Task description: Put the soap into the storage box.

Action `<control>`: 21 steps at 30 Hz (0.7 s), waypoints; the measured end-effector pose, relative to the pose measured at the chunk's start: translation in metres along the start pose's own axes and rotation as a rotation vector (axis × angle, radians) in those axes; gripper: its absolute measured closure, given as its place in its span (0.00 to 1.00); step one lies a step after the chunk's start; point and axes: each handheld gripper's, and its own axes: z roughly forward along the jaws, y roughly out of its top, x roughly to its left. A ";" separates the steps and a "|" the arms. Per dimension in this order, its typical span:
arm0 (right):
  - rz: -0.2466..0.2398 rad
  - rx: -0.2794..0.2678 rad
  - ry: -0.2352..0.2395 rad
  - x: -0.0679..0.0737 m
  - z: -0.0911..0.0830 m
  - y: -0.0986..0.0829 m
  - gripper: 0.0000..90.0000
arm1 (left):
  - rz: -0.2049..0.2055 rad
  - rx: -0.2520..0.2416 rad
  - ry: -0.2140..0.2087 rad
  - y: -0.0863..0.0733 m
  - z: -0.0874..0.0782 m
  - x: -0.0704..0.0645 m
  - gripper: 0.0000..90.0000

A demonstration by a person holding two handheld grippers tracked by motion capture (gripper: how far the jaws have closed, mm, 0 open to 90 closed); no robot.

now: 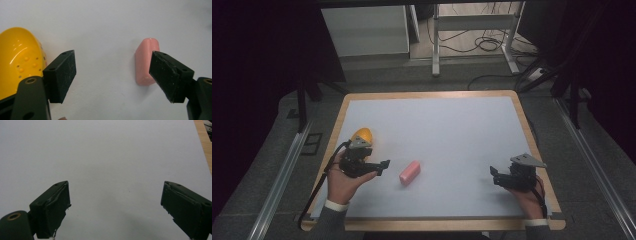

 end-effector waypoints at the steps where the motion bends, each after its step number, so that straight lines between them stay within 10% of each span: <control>1: 0.000 0.000 0.000 0.000 0.000 0.000 0.09 | 0.004 0.004 -0.002 0.000 0.002 -0.001 0.25; 21: -0.002 0.011 -0.002 0.000 0.002 -0.001 0.09 | 0.051 0.043 -0.046 0.004 0.021 -0.023 0.24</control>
